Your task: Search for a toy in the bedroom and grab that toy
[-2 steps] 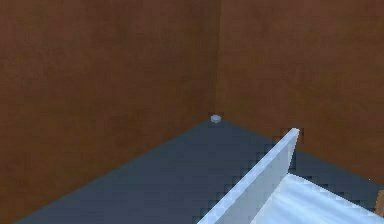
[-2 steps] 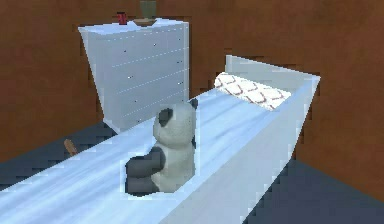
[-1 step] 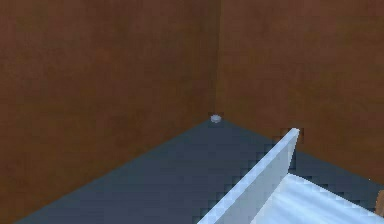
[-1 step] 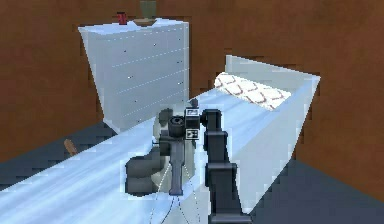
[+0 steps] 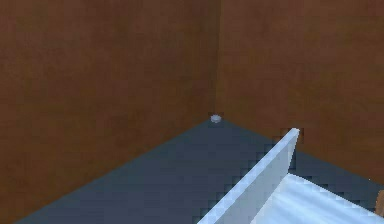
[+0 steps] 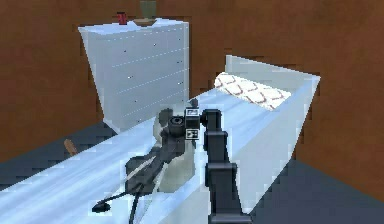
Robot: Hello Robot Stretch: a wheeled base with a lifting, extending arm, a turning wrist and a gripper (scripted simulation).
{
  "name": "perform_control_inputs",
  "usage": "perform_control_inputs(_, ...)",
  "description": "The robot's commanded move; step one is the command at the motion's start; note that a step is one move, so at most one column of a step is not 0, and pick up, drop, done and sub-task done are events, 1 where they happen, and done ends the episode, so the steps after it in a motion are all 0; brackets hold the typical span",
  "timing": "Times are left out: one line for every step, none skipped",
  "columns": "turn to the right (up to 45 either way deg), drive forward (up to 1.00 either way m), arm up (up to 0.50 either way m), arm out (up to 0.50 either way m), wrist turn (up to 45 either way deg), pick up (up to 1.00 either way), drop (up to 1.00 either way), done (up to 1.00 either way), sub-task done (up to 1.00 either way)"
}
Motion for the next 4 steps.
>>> perform_control_inputs(0.0, 0.00, 0.00, 0.00, 45.0, 0.00, 0.00, 0.00, 0.00)
perform_control_inputs(0.0, 0.00, 0.00, 0.00, 45.0, 0.00, 0.00, 0.00, 0.00)
perform_control_inputs(0.0, 0.00, 0.00, 0.00, 21.0, 0.00, 0.00, 0.00, 0.00)
perform_control_inputs(0.0, 0.00, 0.00, 0.00, 0.0, 1.00, 0.00, 0.00, 0.00)
